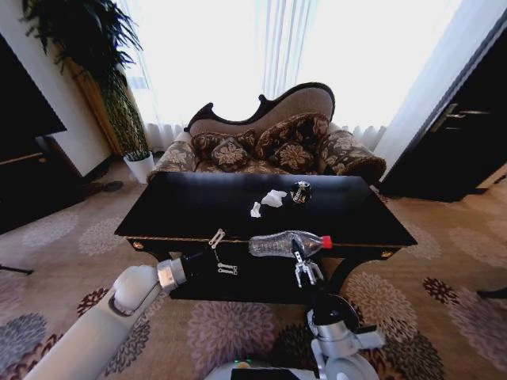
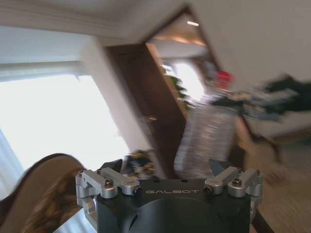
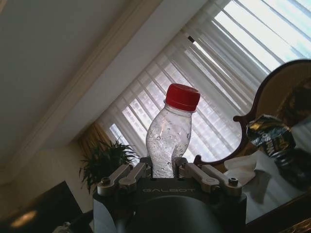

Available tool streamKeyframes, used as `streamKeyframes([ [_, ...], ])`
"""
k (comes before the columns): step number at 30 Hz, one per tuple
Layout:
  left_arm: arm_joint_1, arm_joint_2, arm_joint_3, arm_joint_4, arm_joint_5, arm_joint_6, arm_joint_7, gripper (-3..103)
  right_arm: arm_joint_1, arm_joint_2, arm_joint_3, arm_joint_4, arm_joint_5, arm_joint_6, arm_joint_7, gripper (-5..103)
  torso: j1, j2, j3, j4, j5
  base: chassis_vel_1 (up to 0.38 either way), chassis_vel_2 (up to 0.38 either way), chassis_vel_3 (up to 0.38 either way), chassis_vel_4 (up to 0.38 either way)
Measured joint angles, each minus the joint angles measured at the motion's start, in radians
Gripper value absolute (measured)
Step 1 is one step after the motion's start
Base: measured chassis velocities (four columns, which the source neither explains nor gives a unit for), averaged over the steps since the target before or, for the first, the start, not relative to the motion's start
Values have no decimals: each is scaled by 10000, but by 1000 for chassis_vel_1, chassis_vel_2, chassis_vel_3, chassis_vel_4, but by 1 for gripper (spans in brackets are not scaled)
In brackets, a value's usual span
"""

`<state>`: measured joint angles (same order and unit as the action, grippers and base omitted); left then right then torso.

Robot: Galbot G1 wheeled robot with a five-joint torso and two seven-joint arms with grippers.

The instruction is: Move to the front of the table and place the trash on the table into the trash bin.

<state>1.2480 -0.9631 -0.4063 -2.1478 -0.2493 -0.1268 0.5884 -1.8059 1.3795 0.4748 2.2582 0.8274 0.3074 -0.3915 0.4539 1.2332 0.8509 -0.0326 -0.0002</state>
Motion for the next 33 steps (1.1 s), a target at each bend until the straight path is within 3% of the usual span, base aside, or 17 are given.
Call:
streamKeyframes([
  [1, 0, 0, 0, 0, 0, 0, 0, 98, 0, 0, 0, 0, 0, 0, 0, 20, 0, 0, 0, 0, 0, 0, 0, 0, 0],
  [4, 657, -1058, -803, -113, -915, 255, -126, 100, 37, -139, 370, -184, -119, 151, -281, 20, 0, 0, 0, 3, -2, 0, 0, 0, 0],
  [7, 798, -1337, -1077, -273, -1477, 403, -158, 100, 81, -219, 588, -271, -252, 193, -552, 20, 0, 1, 0, 2, 2, 0, 0, 0, 0],
  [15, 868, -1601, -1609, -932, -3206, 889, -471, 100, 61, -267, 880, -632, -1062, 686, -1371, 20, 0, 0, -1, 0, 0, 0, 0, 0, 0],
  [18, 974, -1855, -1905, -1290, -4270, 1321, -876, 100, 100, -238, 974, -1176, -2293, 1260, -1703, 20, -1, 1, -1, 1, 0, 0, 0, 0, 0],
  [23, 812, -1863, -2869, -1410, -5262, 1709, -1102, 100, 263, -268, 1094, -1895, -3212, 1774, -2213, 20, -1, 0, 0, 0, 0, 0, 0, 0, 0],
  [26, 639, -1719, -3396, -1410, -5736, 1883, -1241, 100, 365, -302, 1183, -2191, -3404, 1881, -2350, 20, 0, 0, -1, 1, 0, 0, 0, 0, 0],
  [29, 496, -1661, -3779, -1354, -5710, 1990, -1441, 100, 455, -349, 1267, -2526, -3706, 2040, -2439, 20, 0, 0, -1, 2, -1, 0, 0, 0, 0],
  [33, 354, -1683, -4193, -1242, -5676, 2103, -1691, 100, 661, -435, 1232, -3374, -4835, 2087, -2055, 20, 0, 0, 0, 0, 0, 0, 0, 0, 0],
])
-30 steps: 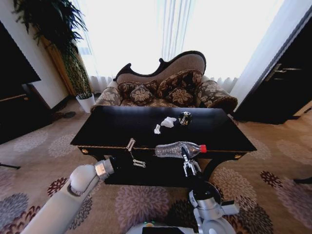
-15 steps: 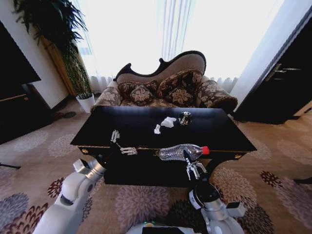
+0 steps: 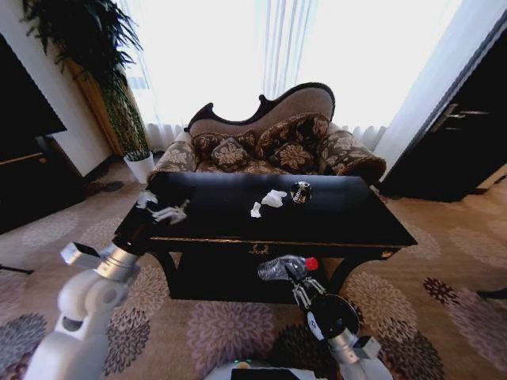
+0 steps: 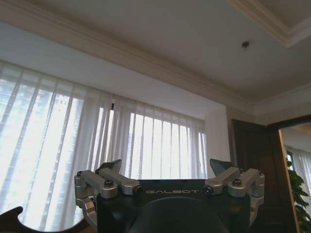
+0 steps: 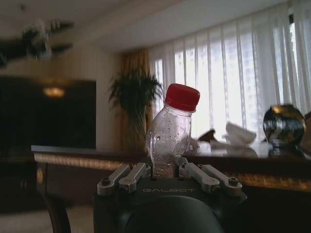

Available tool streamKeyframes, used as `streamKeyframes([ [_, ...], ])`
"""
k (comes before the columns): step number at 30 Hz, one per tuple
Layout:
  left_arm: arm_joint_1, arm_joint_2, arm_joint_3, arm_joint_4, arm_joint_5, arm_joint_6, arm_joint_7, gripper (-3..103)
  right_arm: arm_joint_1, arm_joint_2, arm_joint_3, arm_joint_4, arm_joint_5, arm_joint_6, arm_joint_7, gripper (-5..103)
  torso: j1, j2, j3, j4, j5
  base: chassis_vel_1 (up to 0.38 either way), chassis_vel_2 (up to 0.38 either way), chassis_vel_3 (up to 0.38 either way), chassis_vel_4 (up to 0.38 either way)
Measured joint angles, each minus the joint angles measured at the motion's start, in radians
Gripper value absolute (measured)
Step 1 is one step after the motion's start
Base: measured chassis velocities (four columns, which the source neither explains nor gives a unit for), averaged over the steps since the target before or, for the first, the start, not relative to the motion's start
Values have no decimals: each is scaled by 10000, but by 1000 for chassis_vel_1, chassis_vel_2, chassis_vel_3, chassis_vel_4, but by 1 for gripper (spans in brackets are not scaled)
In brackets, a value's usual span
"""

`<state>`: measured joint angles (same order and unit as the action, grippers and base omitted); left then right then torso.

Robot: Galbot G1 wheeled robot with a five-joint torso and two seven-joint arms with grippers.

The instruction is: Move to the front of the table and place the trash on the table into the trash bin.

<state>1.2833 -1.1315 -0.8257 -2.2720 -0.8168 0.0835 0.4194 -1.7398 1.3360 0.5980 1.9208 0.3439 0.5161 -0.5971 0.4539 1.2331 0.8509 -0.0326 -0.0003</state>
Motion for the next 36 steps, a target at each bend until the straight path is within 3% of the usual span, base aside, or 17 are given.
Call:
streamKeyframes([
  [7, -84, -35, -470, -19, 33, 101, -257, 100, 551, -144, -212, -941, -1291, -481, 1474, 20, 0, 0, 0, 1, 0, 0, 0, 0, 0],
  [12, -249, 164, -898, 84, -119, 312, -485, 100, 1181, -403, -474, -2020, -2869, -1620, 4035, 20, 0, 0, 0, 1, 1, 0, 0, 0, 0],
  [20, -327, 377, -1356, 372, -260, 510, -610, 100, 2081, -845, -913, -3960, -3795, -2202, 5325, 20, 1, 0, 0, 1, 1, 0, 0, 0, 0],
  [29, -155, 542, -1879, 319, -572, 566, -585, 100, 3105, -1303, -1376, -5938, -3709, -2347, 6113, 20, 0, 0, 1, 3, 1, 0, 0, 0, 0],
  [36, 40, 1181, -2732, 589, -945, 570, -573, 100, 4047, -1768, -1633, -7873, -3299, -2486, 6491, 20, 1, 0, 0, 1, 0, 0, 0, 0, 0],
])
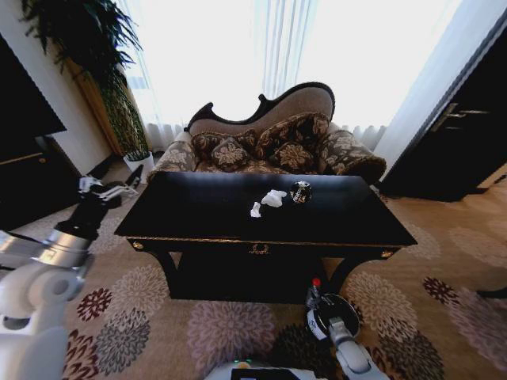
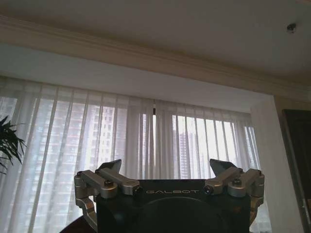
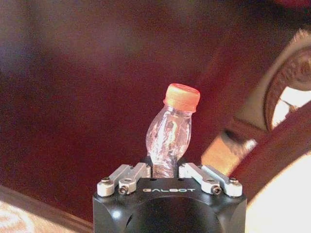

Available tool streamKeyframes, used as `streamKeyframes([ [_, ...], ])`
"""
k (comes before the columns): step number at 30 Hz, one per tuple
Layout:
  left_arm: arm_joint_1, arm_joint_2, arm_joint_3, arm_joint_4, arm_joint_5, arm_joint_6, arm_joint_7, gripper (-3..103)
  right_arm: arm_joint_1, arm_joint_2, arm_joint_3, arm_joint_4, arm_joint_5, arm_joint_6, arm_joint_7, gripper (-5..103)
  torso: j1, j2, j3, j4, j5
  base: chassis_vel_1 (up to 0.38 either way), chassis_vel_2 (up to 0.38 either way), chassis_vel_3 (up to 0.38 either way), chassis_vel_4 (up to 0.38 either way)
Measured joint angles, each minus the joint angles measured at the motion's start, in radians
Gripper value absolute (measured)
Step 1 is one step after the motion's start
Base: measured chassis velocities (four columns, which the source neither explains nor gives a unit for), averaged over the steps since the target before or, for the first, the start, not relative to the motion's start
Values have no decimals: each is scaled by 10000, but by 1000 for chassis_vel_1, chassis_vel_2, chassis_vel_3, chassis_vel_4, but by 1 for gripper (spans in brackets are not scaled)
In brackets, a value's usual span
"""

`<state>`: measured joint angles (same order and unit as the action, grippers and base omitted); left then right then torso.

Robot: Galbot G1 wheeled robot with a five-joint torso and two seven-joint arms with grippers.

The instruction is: Move to the front of the table and place the trash on the table into the trash bin.

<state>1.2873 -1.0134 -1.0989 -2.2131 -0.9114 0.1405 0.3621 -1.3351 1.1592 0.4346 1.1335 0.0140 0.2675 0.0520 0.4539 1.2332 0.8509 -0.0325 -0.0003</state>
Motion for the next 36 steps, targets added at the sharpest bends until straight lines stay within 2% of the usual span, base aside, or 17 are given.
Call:
streamKeyframes([
  [9, 896, -39, -442, -373, -268, -31, -61, 100, 1344, -426, -407, -1613, 641, -467, -33, 20, -1, 0, 0, 3, 2, 0, 0, 0, 0],
  [14, 946, -8, -521, -412, -283, -42, -60, 100, 2040, -792, -507, -2527, 654, -762, -71, 20, 1, 0, 0, 3, 2, 0, 0, 0, 0],
  [21, 913, -33, -339, -421, -217, -70, -34, 100, 2213, -1098, -449, -3458, 990, -1046, -259, 20, 0, 0, 0, 1, 3, 0, 0, 0, 0],
  [30, 771, -156, 139, -613, -7, -73, -19, 100, 1827, -1046, -135, -3392, 1105, -1074, -532, 20, -1, 0, 0, 1, 1, 0, 0, 0, 0],
  [36, 884, -113, -4, -748, -57, -73, 10, 100, 1723, -970, -113, -3214, 1147, -1198, -554, 20, 0, 0, 0, 1, 1, 0, 0, 0, 0],
])
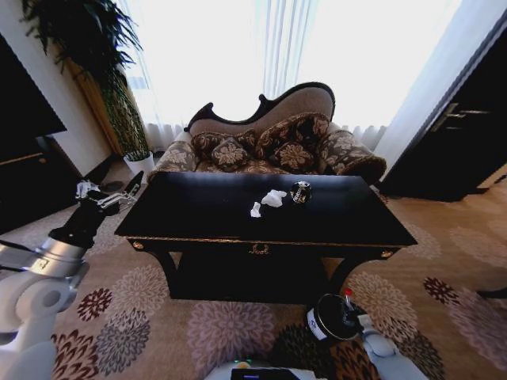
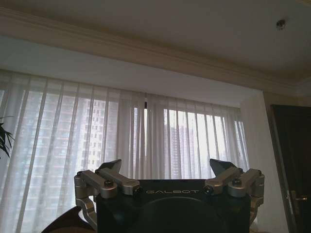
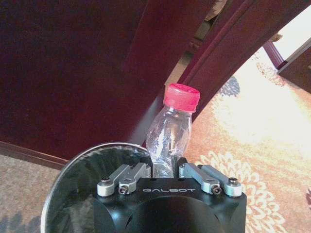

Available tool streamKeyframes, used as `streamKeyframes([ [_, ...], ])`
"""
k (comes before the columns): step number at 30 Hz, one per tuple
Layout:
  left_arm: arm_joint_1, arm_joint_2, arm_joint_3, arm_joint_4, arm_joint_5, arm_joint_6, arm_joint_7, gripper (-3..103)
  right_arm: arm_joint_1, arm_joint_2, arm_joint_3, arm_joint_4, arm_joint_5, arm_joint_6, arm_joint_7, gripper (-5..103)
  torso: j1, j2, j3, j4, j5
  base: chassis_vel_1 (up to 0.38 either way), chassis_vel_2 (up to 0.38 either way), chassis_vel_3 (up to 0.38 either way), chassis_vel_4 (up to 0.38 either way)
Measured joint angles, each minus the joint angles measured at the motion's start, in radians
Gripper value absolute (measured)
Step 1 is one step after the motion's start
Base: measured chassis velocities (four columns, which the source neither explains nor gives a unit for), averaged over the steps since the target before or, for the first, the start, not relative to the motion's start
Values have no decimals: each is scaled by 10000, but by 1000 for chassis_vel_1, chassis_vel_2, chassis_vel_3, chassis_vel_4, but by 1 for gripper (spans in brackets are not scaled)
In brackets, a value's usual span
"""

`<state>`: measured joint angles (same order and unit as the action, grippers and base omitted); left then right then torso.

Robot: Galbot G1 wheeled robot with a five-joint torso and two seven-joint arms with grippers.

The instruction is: Move to the front of the table and place the trash on the table into the trash bin.

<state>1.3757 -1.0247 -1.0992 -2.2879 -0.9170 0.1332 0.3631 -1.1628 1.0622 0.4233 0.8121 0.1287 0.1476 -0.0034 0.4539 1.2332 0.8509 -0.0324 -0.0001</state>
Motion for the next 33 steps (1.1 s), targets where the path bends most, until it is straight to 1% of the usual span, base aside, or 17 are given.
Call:
streamKeyframes([
  [2, 28, 0, -44, -12, -12, 0, 17, 100, -45, 32, 0, 69, 8, -51, -1, 19, 0, 0, 0, 0, 0, 0, 0, 0, 0],
  [4, 74, -18, -141, -72, -113, -2, 48, 100, -137, 103, 3, 170, 13, -123, -51, 30, 0, 0, 0, -1, -2, 0, 0, 0, 0],
  [5, 94, -36, -171, -103, -156, -3, 56, 100, -177, 144, 12, 209, 13, -143, -84, 30, -1, 0, -1, 0, -1, 0, 0, 0, 0],
  [7, 131, -56, -196, -140, -191, -4, 63, 100, -236, 194, 29, 265, 14, -151, -129, 40, -1, 0, 0, 0, -1, 0, 0, 0, 0],
  [8, 131, -56, -196, -140, -191, -4, 63, 100, -236, 194, 29, 265, 14, -151, -129, 40, -1, 0, 0, 0, -1, 0, 0, 0, 0],
  [10, 164, -83, -202, -163, -198, -9, 81, 100, -342, 276, 83, 382, 26, -160, -171, 51, 0, 0, 0, -1, -1, 0, 0, 0, 0],
  [12, 166, -94, -202, -164, -199, -9, 87, 100, -390, 315, 104, 446, 54, -172, -176, 51, 0, 0, -1, 0, -2, 0, 0, 0, 0],
  [13, 169, -111, -201, -165, -199, -11, 90, 100, -471, 394, 140, 537, 99, -180, -183, 62, -1, 0, 0, 0, -2, 0, 0, 0, 0],
  [14, 174, -123, -193, -167, -196, -12, 95, 100, -534, 464, 170, 594, 111, -181, -198, 68, 0, 0, -1, 0, -2, 0, 0, 0, 0],
  [16, 181, -132, -182, -170, -190, -14, 101, 100, -579, 519, 199, 626, 117, -180, -212, 68, -1, 0, 0, 0, -2, 0, 0, 0, 0],
  [20, 234, -133, -180, -219, -158, -21, 160, 100, -818, 746, 395, 804, 223, -105, -284, 90, -1, 0, 0, -1, -1, 0, 0, 0, 0],
  [22, 237, -129, -191, -227, -163, -24, 167, 100, -870, 782, 432, 843, 235, -68, -308, 90, 0, 0, -1, 0, -1, 0, 0, 0, 0],
  [24, 228, -117, -206, -229, -180, -34, 172, 100, -1023, 864, 533, 976, 247, 14, -396, 98, -1, 1, 0, 0, -2, 0, 0, 0, 0],
  [25, 218, -116, -207, -228, -189, -38, 173, 100, -1110, 895, 581, 1063, 266, 47, -450, 100, -1, 0, 0, 0, -2, 0, 0, 0, 0],
  [33, 197, -194, -193, -82, -123, -42, 174, 100, -1696, 1043, 723, 1866, 802, 204, -674, 100, -1, 0, 0, 0, -2, 0, 0, 0, 0],
])
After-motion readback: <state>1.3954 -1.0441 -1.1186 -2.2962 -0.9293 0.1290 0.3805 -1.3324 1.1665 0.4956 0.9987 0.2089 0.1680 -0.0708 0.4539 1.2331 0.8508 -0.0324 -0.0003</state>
